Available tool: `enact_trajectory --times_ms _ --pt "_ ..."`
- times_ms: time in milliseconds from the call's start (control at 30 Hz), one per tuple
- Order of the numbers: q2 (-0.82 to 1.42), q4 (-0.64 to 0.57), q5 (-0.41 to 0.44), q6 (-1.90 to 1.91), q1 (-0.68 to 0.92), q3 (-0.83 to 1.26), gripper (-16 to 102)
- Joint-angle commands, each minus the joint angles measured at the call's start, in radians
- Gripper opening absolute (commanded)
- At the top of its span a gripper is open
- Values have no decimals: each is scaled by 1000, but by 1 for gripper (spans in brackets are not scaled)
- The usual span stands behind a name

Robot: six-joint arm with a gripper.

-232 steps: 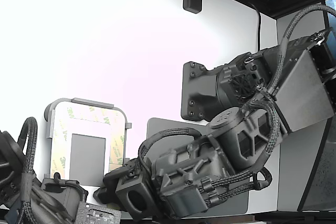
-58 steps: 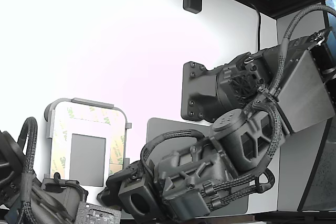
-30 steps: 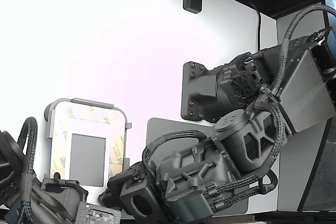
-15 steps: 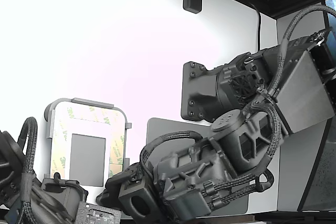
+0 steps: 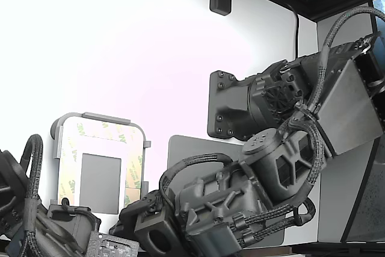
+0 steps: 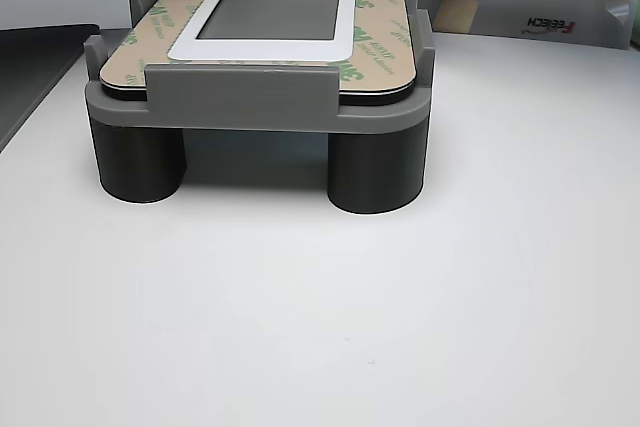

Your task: Peel off protective film from adhesive tape.

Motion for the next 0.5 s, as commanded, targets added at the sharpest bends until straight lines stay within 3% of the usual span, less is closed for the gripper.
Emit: enact_trajectory --times_ms 0,467 --pt "14 -15 -6 -3 -21 -25 -11" --pt "20 -41 -6 5 -23 14 -11"
